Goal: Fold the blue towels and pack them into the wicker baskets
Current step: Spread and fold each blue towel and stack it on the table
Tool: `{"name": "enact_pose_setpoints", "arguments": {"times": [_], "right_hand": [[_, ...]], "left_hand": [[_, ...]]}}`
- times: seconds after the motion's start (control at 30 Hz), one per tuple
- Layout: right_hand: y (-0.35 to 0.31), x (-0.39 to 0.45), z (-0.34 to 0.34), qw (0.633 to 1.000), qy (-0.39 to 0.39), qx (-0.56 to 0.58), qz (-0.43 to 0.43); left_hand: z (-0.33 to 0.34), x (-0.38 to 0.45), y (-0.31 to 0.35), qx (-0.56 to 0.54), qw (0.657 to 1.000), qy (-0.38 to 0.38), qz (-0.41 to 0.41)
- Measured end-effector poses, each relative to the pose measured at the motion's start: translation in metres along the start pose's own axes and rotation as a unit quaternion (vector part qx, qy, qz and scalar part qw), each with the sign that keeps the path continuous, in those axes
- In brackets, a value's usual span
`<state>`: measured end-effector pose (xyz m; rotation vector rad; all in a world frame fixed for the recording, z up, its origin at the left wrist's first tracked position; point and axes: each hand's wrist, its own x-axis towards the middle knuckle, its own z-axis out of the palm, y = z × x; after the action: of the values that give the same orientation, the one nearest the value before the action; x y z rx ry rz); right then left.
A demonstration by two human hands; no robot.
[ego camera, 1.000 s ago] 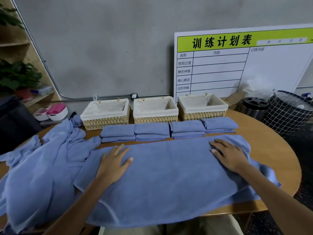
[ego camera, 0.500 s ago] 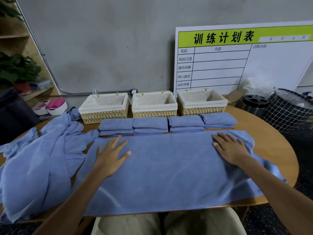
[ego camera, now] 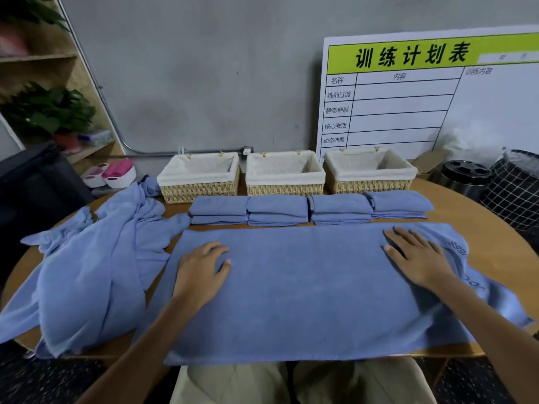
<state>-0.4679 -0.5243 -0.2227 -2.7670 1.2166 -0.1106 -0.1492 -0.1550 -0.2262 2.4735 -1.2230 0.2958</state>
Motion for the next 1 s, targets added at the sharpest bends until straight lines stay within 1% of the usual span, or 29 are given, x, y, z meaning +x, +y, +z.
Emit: {"name": "enact_pose_setpoints", "arguments": {"times": [0.1, 0.13, 0.17, 0.23, 0.27, 0.3, 0.33, 0.4, 0.43, 0.47, 0.53, 0.6, 0.63, 0.7, 0.73, 0.77, 0.8, 0.83, 0.87, 0.9, 0.97, 1.0], "right_hand": [[-0.004, 0.005, -0.001, 1.000, 0.000, -0.001, 0.006], [-0.005, 0.006, -0.001, 1.000, -0.001, -0.002, 0.006], [-0.005, 0.005, -0.001, 1.000, -0.003, -0.004, 0.005], [-0.006, 0.004, -0.003, 1.000, -0.008, -0.008, -0.001], [-0.007, 0.003, -0.004, 1.000, -0.008, -0.006, -0.002], [-0.008, 0.002, -0.005, 1.000, -0.005, -0.003, -0.002], [-0.008, 0.003, -0.005, 1.000, 0.000, -0.001, -0.002], [-0.009, 0.003, -0.004, 1.000, 0.007, -0.003, -0.004], [-0.010, 0.003, -0.002, 1.000, 0.007, -0.002, -0.005], [-0.010, 0.004, -0.002, 1.000, 0.008, 0.001, -0.005], [-0.008, 0.005, 0.001, 1.000, 0.008, 0.007, -0.005], [-0.005, 0.006, 0.000, 0.999, 0.023, 0.035, -0.015], [-0.004, 0.004, -0.002, 0.996, 0.046, 0.069, -0.024], [-0.004, -0.004, -0.009, 0.978, 0.137, 0.147, -0.047], [-0.002, -0.009, -0.014, 0.964, 0.201, 0.168, -0.056], [0.000, -0.015, -0.018, 0.949, 0.258, 0.173, -0.060], [0.003, -0.020, -0.025, 0.935, 0.305, 0.172, -0.061], [0.007, -0.026, -0.031, 0.924, 0.336, 0.174, -0.061], [0.014, -0.029, -0.034, 0.918, 0.347, 0.182, -0.056], [0.023, -0.032, -0.034, 0.919, 0.341, 0.194, -0.045], [0.043, -0.040, -0.028, 0.929, 0.304, 0.211, -0.025], [0.053, -0.045, -0.023, 0.937, 0.278, 0.210, -0.022]], "left_hand": [[0.001, 0.012, -0.001, 0.008, 1.000, 0.001, -0.018], [0.001, 0.016, -0.001, 0.013, 0.999, -0.019, -0.032], [0.002, 0.020, -0.001, 0.031, 0.996, -0.068, -0.054], [0.005, 0.028, -0.003, 0.066, 0.974, -0.197, -0.096], [0.004, 0.031, -0.005, 0.073, 0.965, -0.231, -0.103], [0.002, 0.034, -0.007, 0.072, 0.965, -0.232, -0.099], [-0.001, 0.036, -0.008, 0.068, 0.971, -0.210, -0.093], [-0.003, 0.041, -0.007, 0.063, 0.984, -0.142, -0.089], [-0.003, 0.043, -0.006, 0.071, 0.984, -0.138, -0.092], [0.000, 0.044, -0.005, 0.076, 0.980, -0.156, -0.099], [0.007, 0.045, -0.003, 0.079, 0.967, -0.214, -0.115], [0.011, 0.046, -0.007, 0.080, 0.965, -0.225, -0.111], [0.010, 0.046, -0.009, 0.084, 0.965, -0.221, -0.110], [0.008, 0.047, -0.010, 0.102, 0.969, -0.199, -0.106], [0.008, 0.047, -0.004, 0.111, 0.976, -0.160, -0.092], [0.007, 0.047, 0.007, 0.100, 0.988, -0.102, -0.059], [0.009, 0.047, 0.024, 0.066, 0.997, -0.039, -0.010], [0.012, 0.048, 0.048, 0.012, 0.999, 0.005, 0.040], [0.015, 0.049, 0.078, -0.045, 0.995, 0.015, 0.084], [0.019, 0.049, 0.114, -0.099, 0.987, -0.004, 0.124], [0.030, 0.051, 0.190, -0.178, 0.965, -0.070, 0.179], [0.039, 0.052, 0.223, -0.192, 0.955, -0.103, 0.199]]}}
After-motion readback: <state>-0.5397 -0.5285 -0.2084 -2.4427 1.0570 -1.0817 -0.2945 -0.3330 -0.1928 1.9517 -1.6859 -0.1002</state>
